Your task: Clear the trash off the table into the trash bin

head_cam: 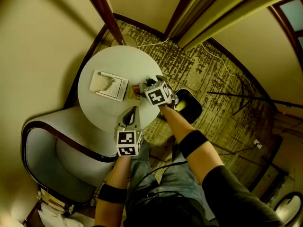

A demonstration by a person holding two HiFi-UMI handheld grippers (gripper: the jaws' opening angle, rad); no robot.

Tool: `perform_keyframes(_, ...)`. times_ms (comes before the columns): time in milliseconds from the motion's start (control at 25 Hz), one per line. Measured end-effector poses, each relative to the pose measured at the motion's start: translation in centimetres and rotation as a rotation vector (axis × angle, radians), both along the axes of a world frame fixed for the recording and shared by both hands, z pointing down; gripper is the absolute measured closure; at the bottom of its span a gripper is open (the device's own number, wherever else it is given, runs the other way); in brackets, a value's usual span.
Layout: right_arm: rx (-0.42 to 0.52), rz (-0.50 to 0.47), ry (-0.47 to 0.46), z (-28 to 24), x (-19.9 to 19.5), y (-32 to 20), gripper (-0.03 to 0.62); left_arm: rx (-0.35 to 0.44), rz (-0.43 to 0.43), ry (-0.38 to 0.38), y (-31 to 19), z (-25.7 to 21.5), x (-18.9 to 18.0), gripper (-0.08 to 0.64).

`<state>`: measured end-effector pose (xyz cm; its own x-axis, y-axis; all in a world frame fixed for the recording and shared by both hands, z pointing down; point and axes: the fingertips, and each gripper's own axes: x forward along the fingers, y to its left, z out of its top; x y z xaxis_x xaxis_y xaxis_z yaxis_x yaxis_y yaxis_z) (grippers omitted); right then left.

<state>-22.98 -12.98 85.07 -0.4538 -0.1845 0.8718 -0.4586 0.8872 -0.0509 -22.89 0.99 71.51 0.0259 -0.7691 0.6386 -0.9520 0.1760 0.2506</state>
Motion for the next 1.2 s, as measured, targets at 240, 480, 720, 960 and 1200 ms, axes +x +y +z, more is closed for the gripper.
perform_keyframes(240,-0.027,0.027,0.019,1.4,0.1,-0.1,0.294,-0.019,-0.006,0.003,1.1,1.4,-0.5,0.56)
perform_keyframes(480,-0.036,-0.006,0.023,1.5,-0.4,0.9,0.41,-0.029,-0.029,-0.002,2.4,1.8,-1.0,0.56)
perform_keyframes(720,-0.013,-0.021,0.002,0.3,-1.1,1.4,0.457,-0.037,-0.027,0.012,2.6,1.1,-0.8,0.56)
perform_keyframes(960,-0.01,-0.025,-0.018,-1.1,-1.4,1.8,0.466,-0.022,-0.04,-0.013,2.8,1.1,-1.2,0.56)
perform_keyframes(1200,-0.004,-0.042,-0.05,-4.8,-1.2,2.7,0.468,-0.015,-0.06,-0.031,3.6,-1.0,-1.1,0.56)
